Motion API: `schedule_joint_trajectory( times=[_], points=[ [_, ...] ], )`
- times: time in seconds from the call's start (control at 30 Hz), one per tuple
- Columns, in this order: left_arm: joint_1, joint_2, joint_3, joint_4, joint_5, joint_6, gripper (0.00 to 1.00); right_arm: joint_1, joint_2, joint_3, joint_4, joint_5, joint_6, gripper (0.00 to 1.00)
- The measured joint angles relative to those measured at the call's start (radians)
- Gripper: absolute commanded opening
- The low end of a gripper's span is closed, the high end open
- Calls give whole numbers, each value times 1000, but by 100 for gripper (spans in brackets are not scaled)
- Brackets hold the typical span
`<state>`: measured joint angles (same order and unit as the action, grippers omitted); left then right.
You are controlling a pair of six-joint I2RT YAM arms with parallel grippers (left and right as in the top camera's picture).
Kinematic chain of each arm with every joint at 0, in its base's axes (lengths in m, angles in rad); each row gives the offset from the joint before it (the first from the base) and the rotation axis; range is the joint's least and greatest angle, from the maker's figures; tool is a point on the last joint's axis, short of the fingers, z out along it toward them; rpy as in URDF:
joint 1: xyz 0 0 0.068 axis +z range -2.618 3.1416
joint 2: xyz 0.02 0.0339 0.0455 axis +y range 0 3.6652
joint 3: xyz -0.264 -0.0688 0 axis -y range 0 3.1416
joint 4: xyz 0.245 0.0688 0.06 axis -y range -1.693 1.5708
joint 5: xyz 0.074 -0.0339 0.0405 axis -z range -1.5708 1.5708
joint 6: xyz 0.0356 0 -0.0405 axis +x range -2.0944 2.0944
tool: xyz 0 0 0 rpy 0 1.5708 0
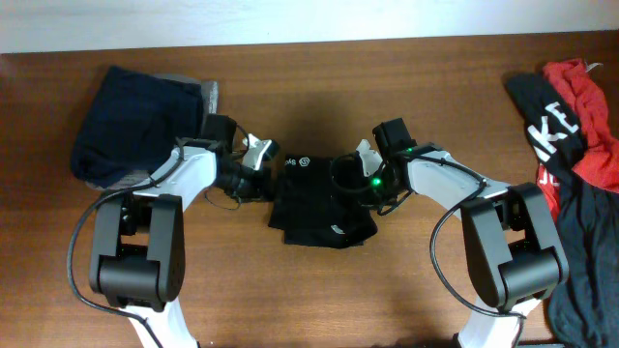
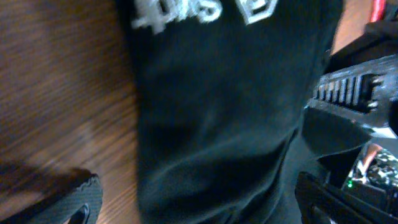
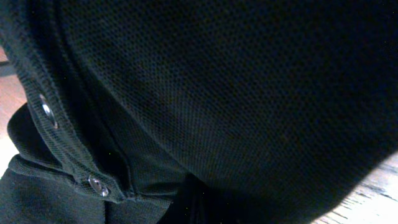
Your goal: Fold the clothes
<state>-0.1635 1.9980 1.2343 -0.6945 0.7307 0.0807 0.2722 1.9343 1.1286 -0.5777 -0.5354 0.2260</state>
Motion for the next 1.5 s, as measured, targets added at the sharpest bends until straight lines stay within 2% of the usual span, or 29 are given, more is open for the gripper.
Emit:
schedule_joint_trajectory(
  times=[0.13, 0.23, 0.3, 0.37, 0.4, 0.43, 0.5, 0.6, 0.67, 0.8, 0.83, 0.9, 1.1, 1.2, 1.27, 1.37, 1.5],
  points=[
    [-40, 0, -26, 107, 40, -49, 98, 0, 0, 0, 0, -2, 3, 4],
    [-91, 10, -28, 144, 56, -92, 90, 0, 0, 0, 0, -2, 3, 4],
    [-106, 23, -28, 160, 75, -107, 75, 0, 0, 0, -1, -1, 3, 4],
    [-121, 55, -26, 192, 122, -119, 51, -1, 0, 0, -1, -1, 2, 4],
    [-127, 72, -26, 204, 143, -126, 36, -2, 0, 0, -1, -1, 2, 4],
    [-132, 90, -26, 211, 160, -131, 26, -2, 0, 0, -2, 0, 2, 4],
    [-134, 116, -27, 210, 180, -137, 13, -3, 0, 0, -5, -1, 3, 4],
    [-122, 127, -26, 204, 206, -146, 1, -4, 0, 0, -5, -4, 3, 4],
    [-113, 128, -26, 189, 212, -150, 1, -8, 0, 7, -42, -5, 3, 4],
    [-44, 123, -12, 90, 246, -135, 0, -61, -56, 41, -299, 26, -7, 5],
    [-9, 112, -4, 83, 259, -129, 1, -86, -101, 57, -389, 39, -19, 5],
    [50, 72, 21, 80, 273, -126, 1, -113, -195, 88, -444, 53, -27, 5],
    [181, -105, 221, 105, 310, -126, 1, -120, -520, 170, -450, 64, -42, 5],
    [211, -138, 377, 188, 322, -143, 1, -120, -603, 171, -459, 64, -41, 5],
    [241, -139, 467, 266, 309, -174, 1, -120, -634, 171, -476, 64, -40, 5],
    [299, -149, 501, 327, 256, -243, 1, -120, -650, 171, -521, 64, -40, 5],
    [426, -141, 506, 337, 60, -446, 1, -120, -652, 171, -557, 65, -38, 5]
  ],
)
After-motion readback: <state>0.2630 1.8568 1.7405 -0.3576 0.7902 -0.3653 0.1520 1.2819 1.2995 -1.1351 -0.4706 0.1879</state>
